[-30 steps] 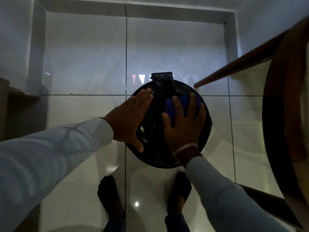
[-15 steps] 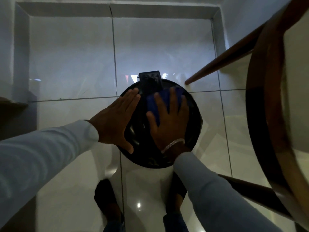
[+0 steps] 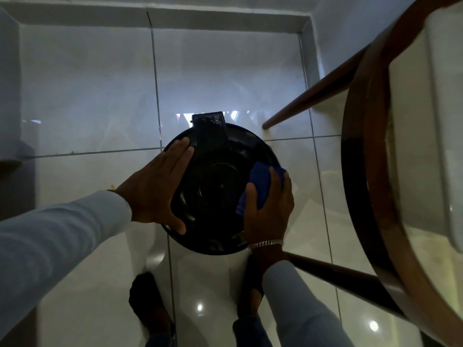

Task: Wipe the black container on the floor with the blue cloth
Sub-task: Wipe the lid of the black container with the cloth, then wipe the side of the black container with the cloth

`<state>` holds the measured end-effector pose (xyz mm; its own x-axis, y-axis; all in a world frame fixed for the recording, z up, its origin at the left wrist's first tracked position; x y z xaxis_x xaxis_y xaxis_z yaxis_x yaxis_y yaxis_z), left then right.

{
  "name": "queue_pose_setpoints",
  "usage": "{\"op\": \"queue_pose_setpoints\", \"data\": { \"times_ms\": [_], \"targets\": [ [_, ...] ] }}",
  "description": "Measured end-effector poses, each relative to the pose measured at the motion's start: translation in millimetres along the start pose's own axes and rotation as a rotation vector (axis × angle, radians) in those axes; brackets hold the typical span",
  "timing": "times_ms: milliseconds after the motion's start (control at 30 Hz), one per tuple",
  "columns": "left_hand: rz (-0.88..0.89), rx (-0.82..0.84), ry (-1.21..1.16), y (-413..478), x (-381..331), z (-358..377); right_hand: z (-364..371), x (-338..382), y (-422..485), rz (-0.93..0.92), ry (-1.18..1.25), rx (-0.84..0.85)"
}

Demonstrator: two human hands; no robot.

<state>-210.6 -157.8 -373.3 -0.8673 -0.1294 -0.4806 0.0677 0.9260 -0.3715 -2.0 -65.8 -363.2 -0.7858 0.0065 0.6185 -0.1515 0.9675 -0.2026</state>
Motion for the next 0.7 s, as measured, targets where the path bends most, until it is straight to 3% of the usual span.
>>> {"op": "queue_pose_setpoints", "data": {
  "times_ms": [300,467,700],
  "targets": [
    [0.002,0.002,0.01,0,-3,1,15,-8,-82,0.257,0.072,-0.098],
    [0.026,-0.009,0.038,1,-3,-2,42,0,-145,0.395,0.118,-0.006],
    [-0.051,0.075,-0.081,-4,-7,-2,39,36,-180,0.204,0.206,0.23]
  ]
}}
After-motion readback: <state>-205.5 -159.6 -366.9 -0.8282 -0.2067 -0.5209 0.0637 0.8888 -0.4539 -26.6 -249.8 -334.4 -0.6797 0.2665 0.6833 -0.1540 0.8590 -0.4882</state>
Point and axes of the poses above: each hand's wrist, its own y-axis towards the middle knuckle, its own z-axis out of the palm, x = y × z, the point moved 6 cm from there along y, towards the middle knuckle, and after that the axes turned 5 degrees about z, right-handed, at the moved point
